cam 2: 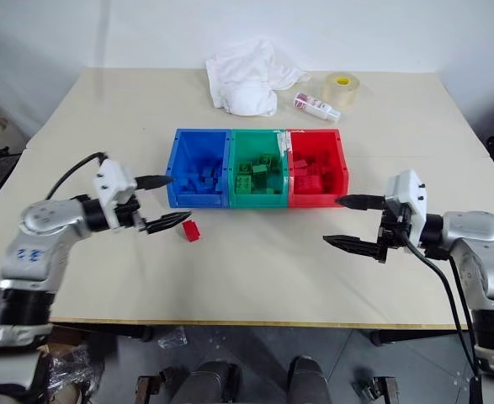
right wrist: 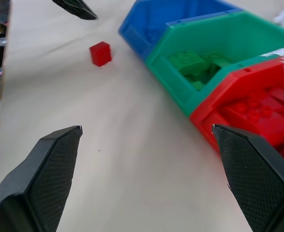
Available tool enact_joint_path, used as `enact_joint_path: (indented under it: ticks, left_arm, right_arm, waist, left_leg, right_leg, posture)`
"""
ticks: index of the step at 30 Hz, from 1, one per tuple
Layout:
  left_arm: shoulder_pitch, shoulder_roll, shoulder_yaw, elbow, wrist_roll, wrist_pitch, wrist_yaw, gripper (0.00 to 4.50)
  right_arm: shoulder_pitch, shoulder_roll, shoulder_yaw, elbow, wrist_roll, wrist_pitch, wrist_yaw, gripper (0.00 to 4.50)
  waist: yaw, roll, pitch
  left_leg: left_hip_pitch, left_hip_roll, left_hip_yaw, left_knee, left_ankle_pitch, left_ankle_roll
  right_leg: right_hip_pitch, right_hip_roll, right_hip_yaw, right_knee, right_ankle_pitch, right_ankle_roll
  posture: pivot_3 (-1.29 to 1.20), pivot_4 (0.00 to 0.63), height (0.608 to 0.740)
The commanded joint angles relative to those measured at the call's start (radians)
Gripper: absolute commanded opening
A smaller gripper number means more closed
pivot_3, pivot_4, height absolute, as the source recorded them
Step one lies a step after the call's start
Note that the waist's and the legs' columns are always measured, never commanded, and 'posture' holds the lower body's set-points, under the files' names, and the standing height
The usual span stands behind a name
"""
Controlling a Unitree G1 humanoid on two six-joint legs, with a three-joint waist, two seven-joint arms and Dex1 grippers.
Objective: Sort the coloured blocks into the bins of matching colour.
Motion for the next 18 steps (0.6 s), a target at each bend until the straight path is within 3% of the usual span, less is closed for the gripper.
enact_joint_path:
  ticks: [1, 4, 10, 14, 18]
  left_arm:
    - [0.145, 0.107, 0.102, -0.134, -0.066, 0.063, -0.077, 4.49]
    - [0.296, 0.175, 0.174, -0.158, -0.073, 0.058, -0.123, 4.49]
    - [0.438, 0.194, 0.265, -0.153, -0.087, 0.028, -0.156, 4.49]
    - [0.402, 0.166, 0.240, -0.170, -0.091, 0.029, -0.130, 4.49]
    - [0.270, 0.096, 0.119, -0.120, -0.029, 0.007, -0.065, 4.49]
  right_arm:
    - [-0.061, -0.005, 0.021, 0.043, -0.018, -0.028, 0.046, 4.50]
    - [-0.103, 0.008, 0.052, 0.087, -0.037, -0.044, 0.073, 4.50]
    - [-0.153, 0.031, 0.078, 0.150, -0.060, -0.073, 0.103, 4.50]
    - [-0.155, 0.034, 0.078, 0.151, -0.060, -0.076, 0.108, 4.50]
    - [-0.129, 0.026, 0.065, 0.123, -0.054, -0.070, 0.100, 4.50]
  waist:
    - [-0.002, 0.000, 0.000]
    - [-0.002, 0.000, 0.000]
    - [0.006, 0.000, 0.000]
    - [0.004, 0.001, 0.000]
    - [0.005, 0.001, 0.000]
  left_leg:
    - [0.000, 0.000, 0.000, 0.000, 0.000, 0.000]
    - [0.000, 0.001, 0.000, -0.001, 0.000, 0.000]
    - [0.000, 0.000, -0.001, -0.001, 0.000, 0.000]
    - [0.000, 0.000, -0.001, -0.001, 0.000, 0.000]
    - [0.000, 0.000, -0.001, -0.001, 0.000, 0.000]
  right_leg:
    - [0.000, 0.000, 0.000, 0.000, 0.000, 0.000]
    - [0.000, 0.000, 0.001, -0.001, 0.000, 0.000]
    - [0.001, 0.000, 0.001, -0.002, 0.000, -0.001]
    - [0.001, -0.001, 0.001, -0.002, 0.000, -0.001]
    - [0.001, -0.001, 0.000, -0.001, 0.000, -0.001]
  posture:
    - [0.00, 0.150, 0.740]
    - [0.00, 0.150, 0.740]
    - [0.00, 0.150, 0.740]
    - [0.00, 0.150, 0.740]
    - [0.00, 0.150, 0.740]
